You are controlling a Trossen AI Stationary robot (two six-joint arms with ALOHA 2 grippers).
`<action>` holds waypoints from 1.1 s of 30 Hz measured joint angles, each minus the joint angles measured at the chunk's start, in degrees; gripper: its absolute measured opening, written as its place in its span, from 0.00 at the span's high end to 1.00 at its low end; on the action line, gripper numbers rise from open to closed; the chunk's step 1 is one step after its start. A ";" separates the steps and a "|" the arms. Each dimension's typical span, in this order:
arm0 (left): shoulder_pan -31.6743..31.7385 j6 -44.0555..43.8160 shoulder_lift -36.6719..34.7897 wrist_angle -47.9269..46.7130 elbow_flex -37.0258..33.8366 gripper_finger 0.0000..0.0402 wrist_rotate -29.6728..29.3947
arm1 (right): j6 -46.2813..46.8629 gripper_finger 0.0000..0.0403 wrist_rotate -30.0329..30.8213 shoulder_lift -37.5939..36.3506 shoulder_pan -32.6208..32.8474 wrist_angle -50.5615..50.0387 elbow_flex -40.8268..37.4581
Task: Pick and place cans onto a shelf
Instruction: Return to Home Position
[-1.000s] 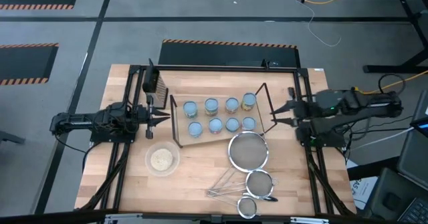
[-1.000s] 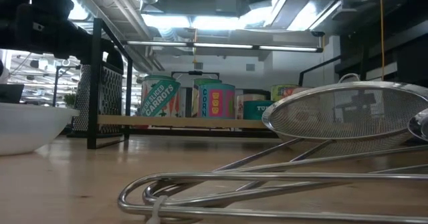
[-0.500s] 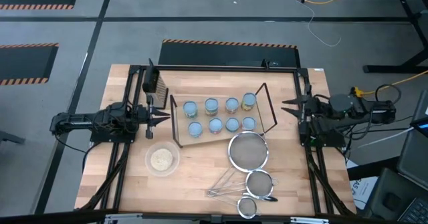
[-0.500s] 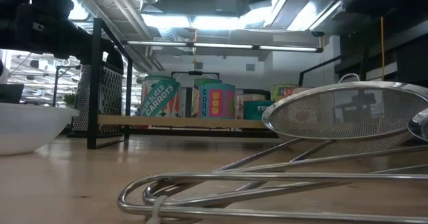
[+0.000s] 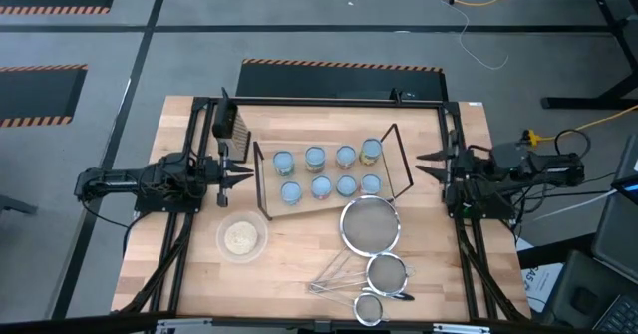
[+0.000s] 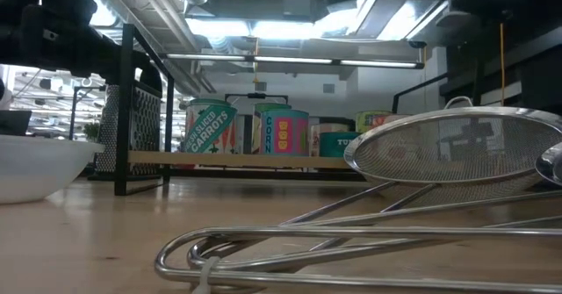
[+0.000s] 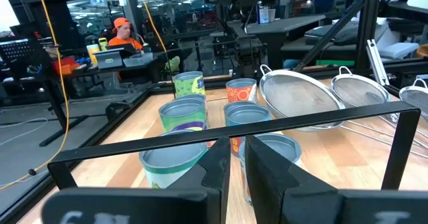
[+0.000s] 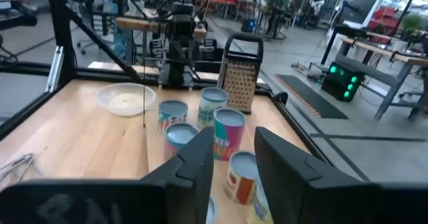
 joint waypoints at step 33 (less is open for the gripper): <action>0.00 0.06 -0.01 0.00 -0.02 0.90 0.00 | 2.23 0.72 -20.57 -9.65 -11.94 29.21 -23.71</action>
